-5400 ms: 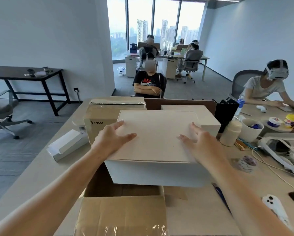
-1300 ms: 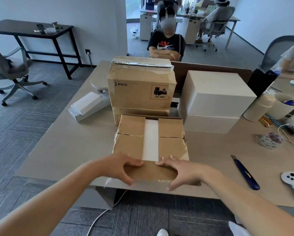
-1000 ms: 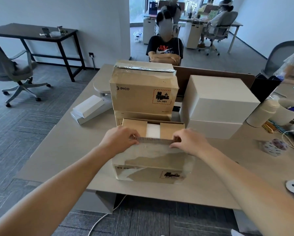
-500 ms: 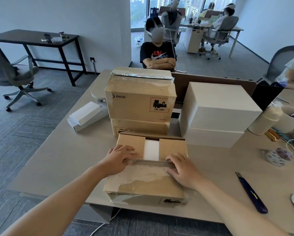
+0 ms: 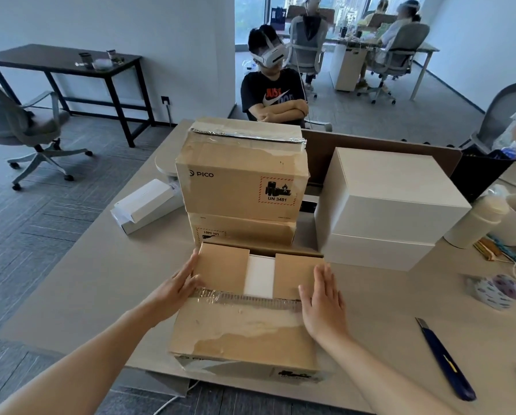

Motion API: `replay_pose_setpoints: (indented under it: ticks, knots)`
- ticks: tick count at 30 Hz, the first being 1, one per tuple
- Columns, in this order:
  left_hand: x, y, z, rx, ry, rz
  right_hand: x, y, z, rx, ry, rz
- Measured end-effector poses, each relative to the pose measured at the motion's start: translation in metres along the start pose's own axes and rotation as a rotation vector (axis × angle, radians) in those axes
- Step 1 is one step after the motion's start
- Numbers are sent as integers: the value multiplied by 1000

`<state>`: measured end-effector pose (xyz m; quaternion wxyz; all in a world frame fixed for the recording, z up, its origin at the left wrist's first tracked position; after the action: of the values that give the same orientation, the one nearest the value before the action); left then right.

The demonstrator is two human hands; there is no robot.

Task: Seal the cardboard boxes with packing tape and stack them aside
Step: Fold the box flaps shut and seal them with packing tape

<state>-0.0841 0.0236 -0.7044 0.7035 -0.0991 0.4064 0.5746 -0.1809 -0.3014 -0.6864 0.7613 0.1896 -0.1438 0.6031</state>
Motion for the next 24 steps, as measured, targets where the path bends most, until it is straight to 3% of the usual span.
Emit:
replay_pose_setpoints:
  ticks: [4,8,11,15,24]
  knots:
    - [-11,-11,18,-155,4,80,-12,-33,22,-50,-87,-119]
    - [-53,-46,45,-328,-117,175,-18,-78,31,50,-359,-297]
    - [-66,-75,40,-324,-26,290,-18,-92,22,134,-487,-445]
    - [-47,-87,22,-316,244,539,-22,-93,10,120,-567,-542]
    - [-22,-77,24,-291,438,628,-40,-75,13,7,-563,-595]
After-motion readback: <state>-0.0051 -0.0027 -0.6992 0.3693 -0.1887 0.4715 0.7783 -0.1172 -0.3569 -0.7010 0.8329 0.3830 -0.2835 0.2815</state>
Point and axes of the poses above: each hand's wrist, its own y-axis away from the middle knuckle, its own z-axis out of the back of the hand, x = y × z, the point moved 10 cm from there along -y, towards the middle knuckle, and after that the axes turned 7 degrees about z, right-handed, at the moved point
